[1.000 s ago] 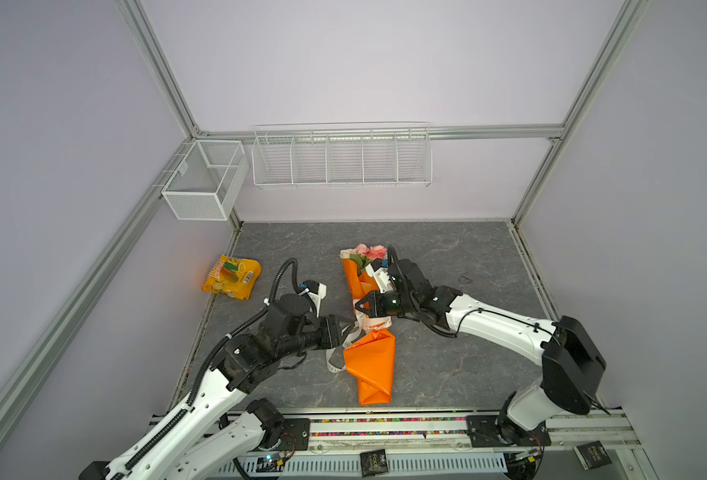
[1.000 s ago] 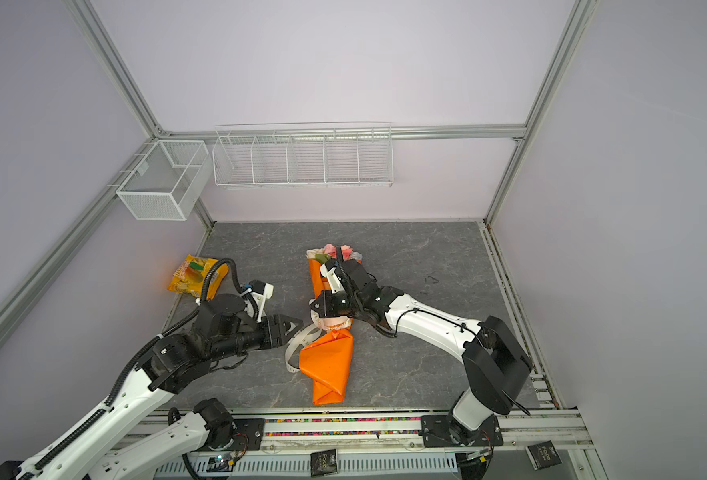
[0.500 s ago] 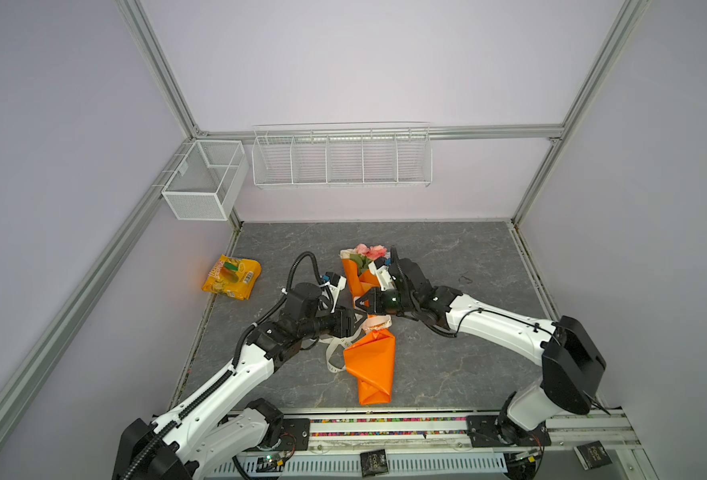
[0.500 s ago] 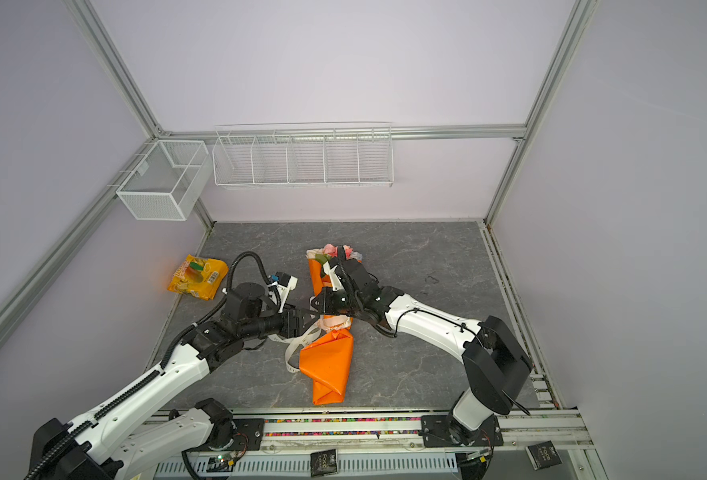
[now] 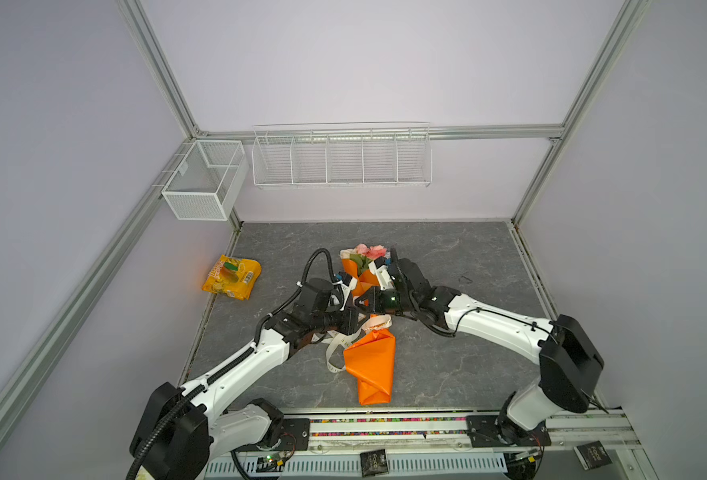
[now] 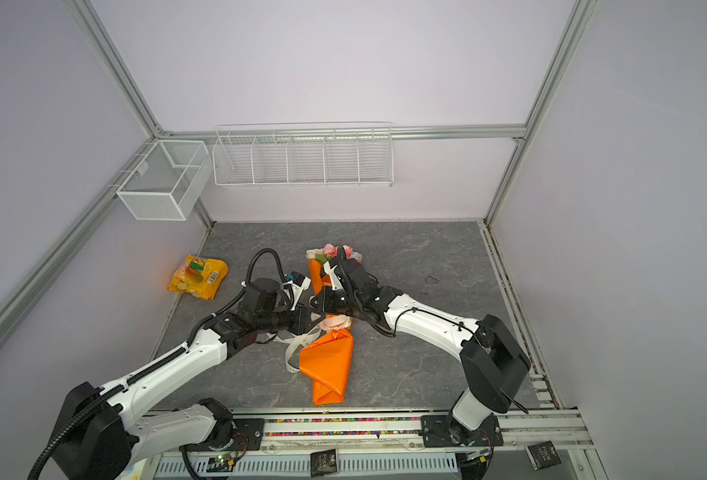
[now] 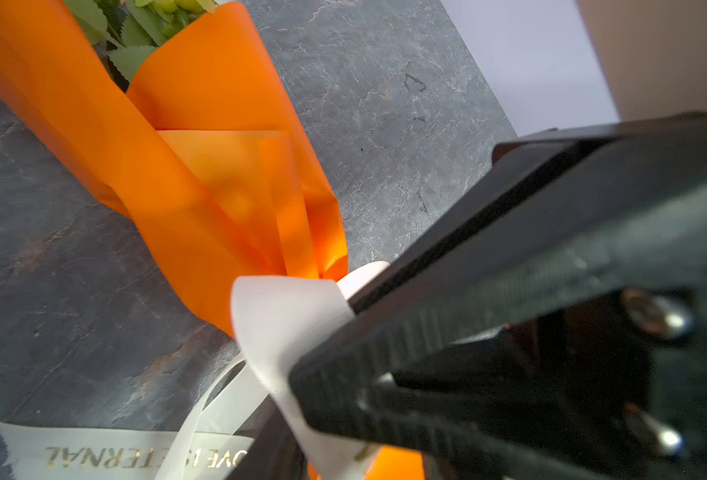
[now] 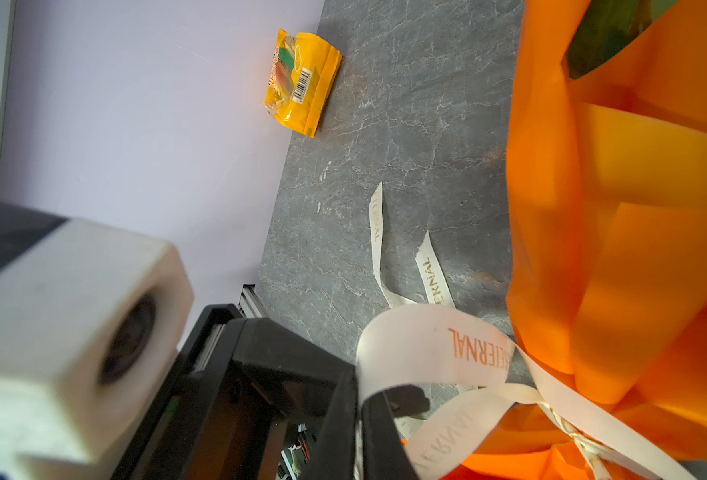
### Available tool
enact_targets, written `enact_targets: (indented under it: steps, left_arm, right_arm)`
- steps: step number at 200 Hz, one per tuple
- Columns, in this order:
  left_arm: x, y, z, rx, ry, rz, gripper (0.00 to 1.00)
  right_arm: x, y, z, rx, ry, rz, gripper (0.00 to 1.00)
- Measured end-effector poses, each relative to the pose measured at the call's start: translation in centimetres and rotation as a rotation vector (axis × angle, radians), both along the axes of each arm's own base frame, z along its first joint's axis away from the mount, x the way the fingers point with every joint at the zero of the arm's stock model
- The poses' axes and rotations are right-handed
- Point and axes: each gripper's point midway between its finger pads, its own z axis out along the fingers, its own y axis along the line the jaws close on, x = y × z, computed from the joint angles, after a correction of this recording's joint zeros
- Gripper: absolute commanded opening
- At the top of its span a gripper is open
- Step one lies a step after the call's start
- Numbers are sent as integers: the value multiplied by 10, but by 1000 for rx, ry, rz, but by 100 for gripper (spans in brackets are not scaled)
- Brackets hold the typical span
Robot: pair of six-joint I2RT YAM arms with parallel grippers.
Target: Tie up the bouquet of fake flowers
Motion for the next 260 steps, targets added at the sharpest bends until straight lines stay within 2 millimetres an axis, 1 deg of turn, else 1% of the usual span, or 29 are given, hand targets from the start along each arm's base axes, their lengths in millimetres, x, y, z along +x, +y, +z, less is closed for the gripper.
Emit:
enact_targets:
  steps: [6, 16, 29, 37, 45, 54, 64, 70, 85, 95, 109, 122, 128, 137, 151, 157, 169, 192, 202, 215, 226, 234, 260]
  left_arm:
    - [1, 0, 0, 0, -2, 6, 27]
    - [3, 1, 1, 2, -6, 15, 17]
    - [4, 2, 1, 3, -11, 25, 11]
    - [5, 2, 2, -2, -9, 29, 0]
    - [5, 2, 3, -8, -6, 34, 0]
    - [5, 1, 4, -8, -15, 30, 0]
    - [6, 2, 4, -7, -13, 35, 0]
    - [6, 2, 4, -6, -16, 37, 0]
    - [9, 4, 4, 0, -25, 54, 0]
    - [11, 5, 4, 3, -27, 64, 0]
    - [13, 6, 1, 8, -18, 84, 0]
    - [15, 6, -2, 11, -3, 99, 0]
    - [16, 6, -4, 12, 2, 105, 0]
    - [17, 6, -7, 14, 12, 115, 0]
    - [18, 7, -12, 21, 30, 124, 0]
    - [19, 7, -14, 23, 37, 128, 0]
    - [20, 8, -18, 29, 52, 136, 0]
    - [24, 9, -30, 42, 109, 151, 0]
    - [26, 10, -36, 43, 140, 156, 1]
    - [29, 11, -44, 44, 193, 160, 1]
    - [30, 11, -53, 44, 243, 156, 1]
    - [31, 11, -57, 41, 277, 151, 2]
    - [28, 10, -69, 27, 360, 134, 3]
  right_arm:
    - [0, 0, 0, -1, -1, -2, 11]
    - [1, -1, 0, -3, -3, -6, 12]
    - [2, -1, -1, -6, -5, -10, 14]
    - [2, -2, -1, -10, -5, -15, 15]
    - [3, -2, -2, -12, -6, -17, 18]
    - [3, -3, -3, -19, -6, -22, 25]
    - [4, -7, -4, -34, -3, -39, 35]
    - [3, -10, -4, -46, -5, -44, 38]
    - [1, -26, -2, -100, -12, -90, 46]
    - [-4, -40, 4, -134, -36, -118, 47]
    - [-16, -60, 23, -148, -79, -146, 45]
    - [-31, -70, 46, -136, -137, -147, 44]
    - [-39, -70, 55, -130, -168, -136, 42]
    - [-56, -66, 66, -118, -213, -101, 40]
    - [-84, -50, 70, -123, -267, -14, 39]
    - [-96, -43, 66, -136, -284, 29, 38]
    - [-120, -25, 50, -182, -310, 129, 38]
    - [-162, 9, 0, -332, -382, 319, 38]
    - [-179, 20, -21, -394, -420, 393, 37]
    - [-196, 32, -45, -472, -466, 479, 37]
    - [-201, 41, -59, -532, -508, 526, 37]
    - [-201, 48, -66, -567, -536, 543, 37]
    - [-186, 68, -75, -657, -631, 549, 37]
